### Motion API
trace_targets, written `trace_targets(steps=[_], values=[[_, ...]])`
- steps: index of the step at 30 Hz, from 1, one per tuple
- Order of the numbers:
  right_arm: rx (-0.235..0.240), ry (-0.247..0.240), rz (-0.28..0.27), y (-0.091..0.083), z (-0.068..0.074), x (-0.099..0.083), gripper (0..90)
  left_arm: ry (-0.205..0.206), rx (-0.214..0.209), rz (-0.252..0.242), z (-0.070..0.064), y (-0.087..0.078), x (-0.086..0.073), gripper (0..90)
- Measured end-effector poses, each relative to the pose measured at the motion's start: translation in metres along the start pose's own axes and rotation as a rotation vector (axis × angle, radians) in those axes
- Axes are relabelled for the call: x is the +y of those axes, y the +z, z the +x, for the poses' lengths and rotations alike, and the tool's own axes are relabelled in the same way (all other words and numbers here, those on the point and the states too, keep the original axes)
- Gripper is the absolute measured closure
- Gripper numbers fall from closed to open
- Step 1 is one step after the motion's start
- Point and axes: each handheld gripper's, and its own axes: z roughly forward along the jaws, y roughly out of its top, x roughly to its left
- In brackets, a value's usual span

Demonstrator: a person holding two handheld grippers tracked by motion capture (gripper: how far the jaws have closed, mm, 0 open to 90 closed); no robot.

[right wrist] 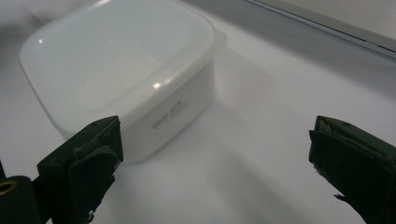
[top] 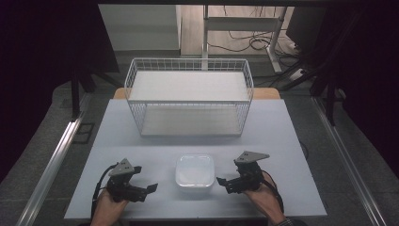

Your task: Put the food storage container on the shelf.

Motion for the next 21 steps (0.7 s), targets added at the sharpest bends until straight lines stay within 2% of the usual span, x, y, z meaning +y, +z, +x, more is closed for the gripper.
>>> trace_targets(steps=[2, 3, 4, 5, 6, 7, 9, 10, 14, 17, 18, 19, 21], values=[[0.004, 0.003, -0.001, 0.001, 0.002, 0.002, 2.9, 0.002, -0.006, 0.001, -0.002, 0.002, 0.004, 3.3], [0.024, 0.003, 0.006, 0.004, 0.004, 0.006, 1.5, 0.03, -0.002, 0.004, -0.005, 0.005, 0.012, 2.8], [0.024, 0.003, 0.006, 0.004, 0.004, 0.006, 1.5, 0.03, -0.002, 0.004, -0.005, 0.005, 0.012, 2.4], [0.031, 0.003, 0.015, 0.006, 0.006, 0.009, 0.8, 0.057, 0.001, 0.012, -0.009, 0.01, 0.02, 2.1], [0.031, 0.003, 0.015, 0.006, 0.006, 0.009, 0.8, 0.057, 0.001, 0.012, -0.009, 0.01, 0.02, 1.4], [0.04, 0.005, 0.013, 0.006, 0.008, 0.011, 0.7, 0.079, -0.007, 0.018, -0.012, 0.016, 0.028, 1.0], [0.053, 0.012, 0.009, 0.005, 0.009, 0.014, 1.3, 0.088, -0.04, 0.019, -0.015, 0.021, 0.035, 0.7], [0.053, 0.012, 0.009, 0.005, 0.009, 0.014, 1.3, 0.088, -0.04, 0.019, -0.015, 0.021, 0.035, 0.8], [0.07, 0.029, 0.013, 0.007, 0.011, 0.024, 7.6, 0.124, -0.059, 0.044, -0.025, 0.039, 0.055, 2.4], [0.078, 0.028, 0.017, 0.011, 0.012, 0.028, 10.0, 0.12, -0.083, 0.051, -0.027, 0.046, 0.062, 3.0], [0.079, 0.025, 0.021, 0.013, 0.013, 0.03, 11.1, 0.11, -0.1, 0.053, -0.028, 0.049, 0.064, 3.0], [0.077, 0.018, 0.026, 0.018, 0.014, 0.034, 13.0, 0.098, -0.136, 0.053, -0.028, 0.056, 0.067, 3.3], [0.081, 0.02, 0.037, 0.022, 0.015, 0.035, 14.9, 0.084, -0.145, 0.065, -0.027, 0.061, 0.066, 3.7]])
